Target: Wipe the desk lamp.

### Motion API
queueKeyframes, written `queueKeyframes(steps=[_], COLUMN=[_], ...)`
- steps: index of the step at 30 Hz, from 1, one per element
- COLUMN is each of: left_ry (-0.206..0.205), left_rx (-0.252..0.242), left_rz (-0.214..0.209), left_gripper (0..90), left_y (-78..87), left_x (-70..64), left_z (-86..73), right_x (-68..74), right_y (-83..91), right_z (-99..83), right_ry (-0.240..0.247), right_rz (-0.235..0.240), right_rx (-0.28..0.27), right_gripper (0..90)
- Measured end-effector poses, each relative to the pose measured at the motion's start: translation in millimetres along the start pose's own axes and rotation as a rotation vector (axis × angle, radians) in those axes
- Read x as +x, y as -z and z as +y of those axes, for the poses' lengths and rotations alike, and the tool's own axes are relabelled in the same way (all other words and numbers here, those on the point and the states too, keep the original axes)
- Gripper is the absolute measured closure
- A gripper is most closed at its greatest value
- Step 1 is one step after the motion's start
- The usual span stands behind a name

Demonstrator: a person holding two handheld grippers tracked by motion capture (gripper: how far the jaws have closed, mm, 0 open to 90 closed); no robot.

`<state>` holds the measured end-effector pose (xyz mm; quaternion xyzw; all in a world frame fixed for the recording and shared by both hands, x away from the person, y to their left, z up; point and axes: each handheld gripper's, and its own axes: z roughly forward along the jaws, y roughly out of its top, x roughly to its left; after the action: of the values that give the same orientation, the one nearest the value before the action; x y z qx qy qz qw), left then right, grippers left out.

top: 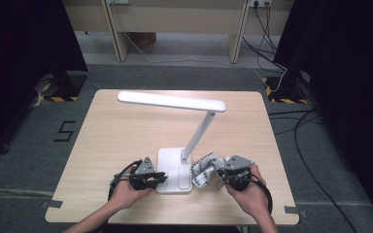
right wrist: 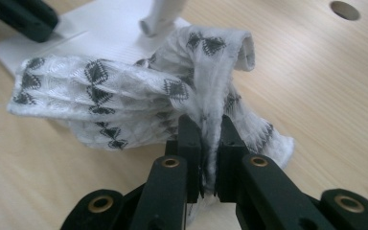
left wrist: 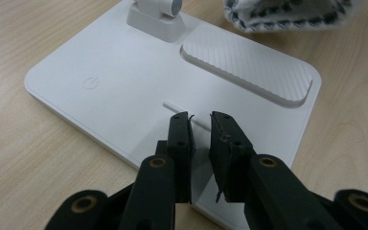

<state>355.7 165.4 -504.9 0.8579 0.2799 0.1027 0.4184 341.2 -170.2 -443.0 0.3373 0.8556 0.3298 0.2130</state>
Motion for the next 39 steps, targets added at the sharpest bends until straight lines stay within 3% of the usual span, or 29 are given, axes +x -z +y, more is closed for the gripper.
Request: queueKeyframes(steps=[10,18,29,39], left_ry=[0.001,0.003,0.001,-0.001], left_rx=[-0.003,-0.004,-0.002,0.0], left_rz=[0.001,0.001,-0.002,-0.001], left_gripper=[77.7,77.7,77.7,77.7], left_y=[-0.2,-0.3,-0.5,-0.6], left_x=[0.1,-0.1,0.1,-0.1], left_z=[0.0,0.0,0.7,0.9], right_x=[-37.1,-49.2,-73.6,-78.1], right_y=[-0.7,-5.5,-20.3,-34.8], right_z=[-1.9,-4.0,-11.4,-17.8], right_ry=[-0.083,-0.13,-0.218,-0.248], right_rz=[-0.117,-0.161,-0.286,-0.315], right_rx=[-0.007,-0.002,0.014,0.041], right_gripper=[85.1,85.0,85.0,84.6])
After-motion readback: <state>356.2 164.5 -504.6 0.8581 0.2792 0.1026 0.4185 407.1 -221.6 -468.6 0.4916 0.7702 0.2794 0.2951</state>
